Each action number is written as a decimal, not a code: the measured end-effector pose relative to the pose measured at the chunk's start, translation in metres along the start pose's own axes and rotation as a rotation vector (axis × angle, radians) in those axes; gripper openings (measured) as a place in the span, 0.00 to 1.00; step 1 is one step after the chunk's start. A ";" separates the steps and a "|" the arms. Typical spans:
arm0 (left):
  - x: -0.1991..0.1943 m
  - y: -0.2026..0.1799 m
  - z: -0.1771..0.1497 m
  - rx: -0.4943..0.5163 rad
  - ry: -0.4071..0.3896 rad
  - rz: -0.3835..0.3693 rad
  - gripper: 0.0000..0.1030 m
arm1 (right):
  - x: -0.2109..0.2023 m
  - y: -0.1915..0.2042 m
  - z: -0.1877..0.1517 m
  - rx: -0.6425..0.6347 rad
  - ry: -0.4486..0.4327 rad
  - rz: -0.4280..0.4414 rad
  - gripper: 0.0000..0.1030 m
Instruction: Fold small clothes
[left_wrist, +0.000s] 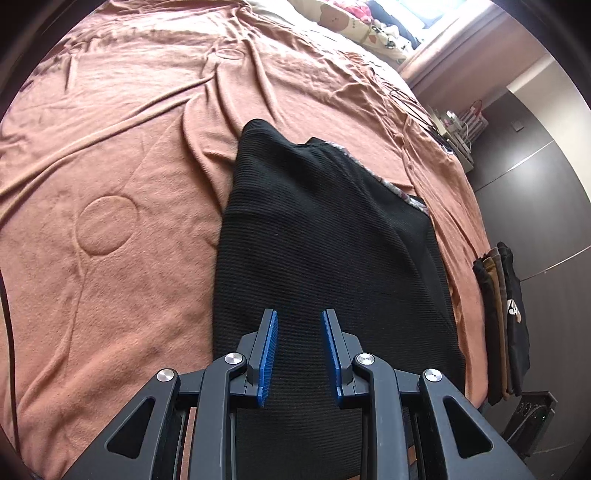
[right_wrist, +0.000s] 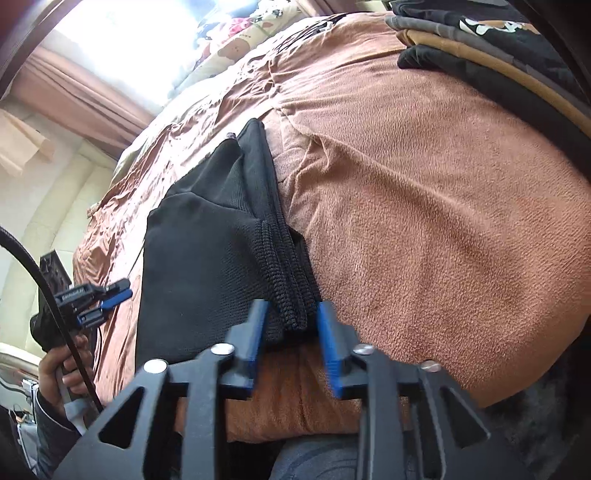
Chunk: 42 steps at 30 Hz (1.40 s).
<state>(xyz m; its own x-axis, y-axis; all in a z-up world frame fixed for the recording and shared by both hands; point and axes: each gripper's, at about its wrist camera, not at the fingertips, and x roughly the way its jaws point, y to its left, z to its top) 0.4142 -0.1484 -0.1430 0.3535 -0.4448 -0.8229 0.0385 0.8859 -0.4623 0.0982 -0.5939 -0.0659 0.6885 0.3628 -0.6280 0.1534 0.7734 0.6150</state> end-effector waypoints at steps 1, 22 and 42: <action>-0.002 0.005 -0.002 -0.005 0.003 0.003 0.26 | -0.001 0.002 0.000 -0.001 -0.010 0.001 0.46; -0.002 0.049 -0.061 -0.040 0.133 -0.030 0.27 | 0.027 0.004 0.007 -0.021 0.029 -0.043 0.27; -0.006 0.047 -0.091 -0.058 0.166 -0.093 0.14 | 0.032 -0.002 0.007 0.011 0.051 0.004 0.19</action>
<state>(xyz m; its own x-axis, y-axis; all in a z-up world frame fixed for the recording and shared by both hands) 0.3292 -0.1163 -0.1897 0.1922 -0.5441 -0.8167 0.0080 0.8331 -0.5531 0.1249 -0.5882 -0.0838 0.6525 0.3920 -0.6485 0.1589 0.7659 0.6229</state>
